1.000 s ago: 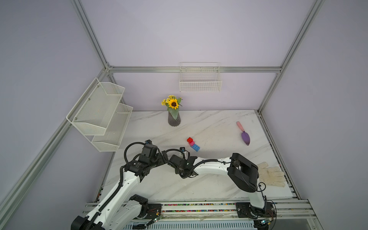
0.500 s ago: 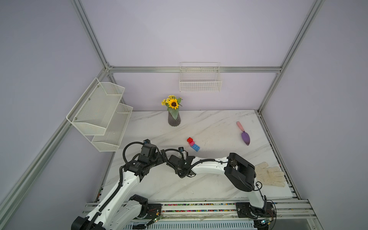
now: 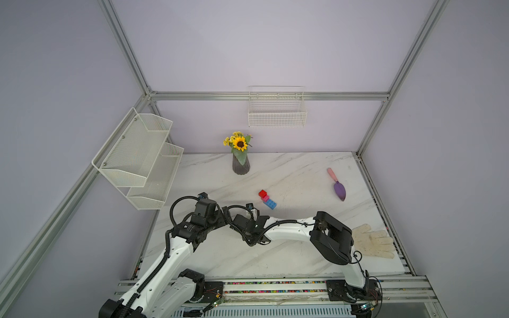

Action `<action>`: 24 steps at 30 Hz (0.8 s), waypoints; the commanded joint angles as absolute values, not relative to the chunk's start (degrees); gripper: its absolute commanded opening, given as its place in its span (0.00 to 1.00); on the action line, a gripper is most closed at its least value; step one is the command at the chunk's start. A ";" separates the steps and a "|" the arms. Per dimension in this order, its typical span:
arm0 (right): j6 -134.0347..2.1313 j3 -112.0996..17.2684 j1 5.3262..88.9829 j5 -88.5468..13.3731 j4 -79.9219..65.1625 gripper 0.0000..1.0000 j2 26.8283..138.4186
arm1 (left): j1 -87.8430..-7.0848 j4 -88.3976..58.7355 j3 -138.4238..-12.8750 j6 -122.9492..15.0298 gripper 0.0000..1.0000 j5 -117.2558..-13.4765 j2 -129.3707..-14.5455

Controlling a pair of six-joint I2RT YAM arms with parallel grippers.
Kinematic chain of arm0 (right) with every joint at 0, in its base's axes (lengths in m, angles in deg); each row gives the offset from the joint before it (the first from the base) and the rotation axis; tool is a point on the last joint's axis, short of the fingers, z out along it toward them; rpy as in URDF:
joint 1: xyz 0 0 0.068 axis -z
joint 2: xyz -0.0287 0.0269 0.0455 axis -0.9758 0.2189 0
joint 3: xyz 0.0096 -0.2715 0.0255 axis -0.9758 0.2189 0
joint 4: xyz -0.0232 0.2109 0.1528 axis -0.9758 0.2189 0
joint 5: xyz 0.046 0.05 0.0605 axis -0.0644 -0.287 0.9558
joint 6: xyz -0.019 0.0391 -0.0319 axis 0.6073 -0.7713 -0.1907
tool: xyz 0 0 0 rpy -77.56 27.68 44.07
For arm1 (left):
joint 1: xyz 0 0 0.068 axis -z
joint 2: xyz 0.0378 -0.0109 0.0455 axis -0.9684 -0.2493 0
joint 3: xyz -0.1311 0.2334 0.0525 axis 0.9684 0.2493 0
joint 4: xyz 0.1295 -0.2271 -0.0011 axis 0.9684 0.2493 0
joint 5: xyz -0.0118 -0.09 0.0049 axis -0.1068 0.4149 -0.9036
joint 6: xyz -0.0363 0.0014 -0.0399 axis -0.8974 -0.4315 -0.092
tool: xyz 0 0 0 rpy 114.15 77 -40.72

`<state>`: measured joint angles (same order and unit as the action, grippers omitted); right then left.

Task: Assemble the letter v with lego
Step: Pick up the lego brick from the center of the board, then assemble the lego brick with the lego brick.

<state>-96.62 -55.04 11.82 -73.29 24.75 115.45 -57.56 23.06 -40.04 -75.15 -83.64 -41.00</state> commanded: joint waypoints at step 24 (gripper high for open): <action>-63.95 -41.43 22.80 -52.56 32.73 0.23 94.73 | -57.19 13.27 -40.23 -72.51 1.00 -72.00 -46.10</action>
